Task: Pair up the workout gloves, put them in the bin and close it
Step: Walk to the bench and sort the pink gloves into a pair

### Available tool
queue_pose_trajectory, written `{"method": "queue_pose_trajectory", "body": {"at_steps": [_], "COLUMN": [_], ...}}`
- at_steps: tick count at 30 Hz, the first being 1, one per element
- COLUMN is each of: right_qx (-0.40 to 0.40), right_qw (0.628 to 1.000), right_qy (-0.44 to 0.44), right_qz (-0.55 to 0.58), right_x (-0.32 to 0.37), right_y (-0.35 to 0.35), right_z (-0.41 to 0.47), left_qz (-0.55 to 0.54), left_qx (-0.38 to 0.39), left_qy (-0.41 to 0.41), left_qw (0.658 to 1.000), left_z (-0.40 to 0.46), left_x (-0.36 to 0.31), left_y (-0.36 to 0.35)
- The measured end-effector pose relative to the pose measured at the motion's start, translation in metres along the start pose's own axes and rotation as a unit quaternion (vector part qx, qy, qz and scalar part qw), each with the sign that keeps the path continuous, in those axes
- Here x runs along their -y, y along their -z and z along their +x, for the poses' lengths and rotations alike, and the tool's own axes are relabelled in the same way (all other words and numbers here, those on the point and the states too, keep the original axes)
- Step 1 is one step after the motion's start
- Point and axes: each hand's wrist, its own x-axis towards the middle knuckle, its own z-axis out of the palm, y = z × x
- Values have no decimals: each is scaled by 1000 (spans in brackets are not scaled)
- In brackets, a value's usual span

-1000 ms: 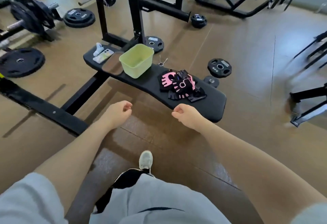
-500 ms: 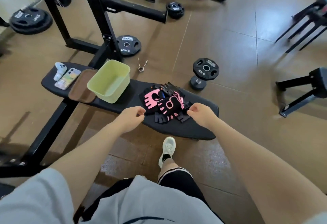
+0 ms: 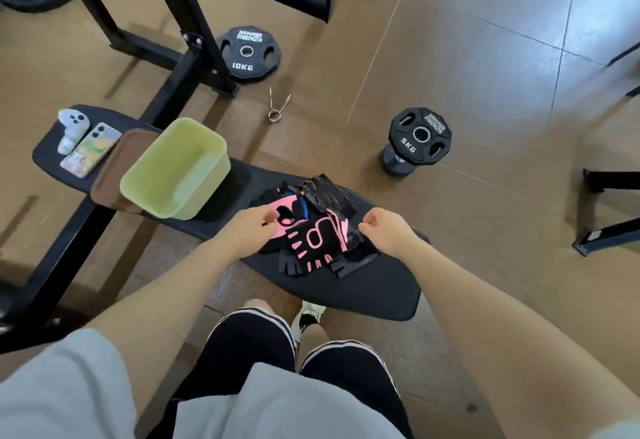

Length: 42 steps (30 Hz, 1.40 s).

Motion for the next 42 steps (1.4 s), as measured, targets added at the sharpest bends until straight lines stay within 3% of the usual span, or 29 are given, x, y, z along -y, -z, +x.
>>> {"method": "queue_pose_trajectory", "body": {"at_steps": [7,18,23,26,30,35,39,42], "right_qx": [73,21,-35,-65,-68,-90,-94,-60], "right_qw": [995,996,998,989,948,938,951,939], "right_qy": [11,-74,-51,-66,-86,-36,-5,-6], "right_qz": [-61,47,6,111,298,334,294,340], "right_x": [-14,-51,-53,-56,-57,-56,-47,-42], "right_y": [-20,-108,-132,-130,-100,-56,-38,-32], "right_z": [81,185,208,207,184,141,118,109], "left_qz": [22,32,1,-51,-120,-246,-165,-123], "left_qx": [31,92,101,102,105,85,140,133], "left_qy": [-22,14,39,50,37,-13,-89,-72], "left_qw": [999,995,994,992,987,965,972,981], "left_z": [85,199,212,210,200,176,155,149], "left_x": [-12,33,50,48,31,-9,-28,-25], "left_y": [-17,-83,-104,-110,-109,-91,-91,-94]}}
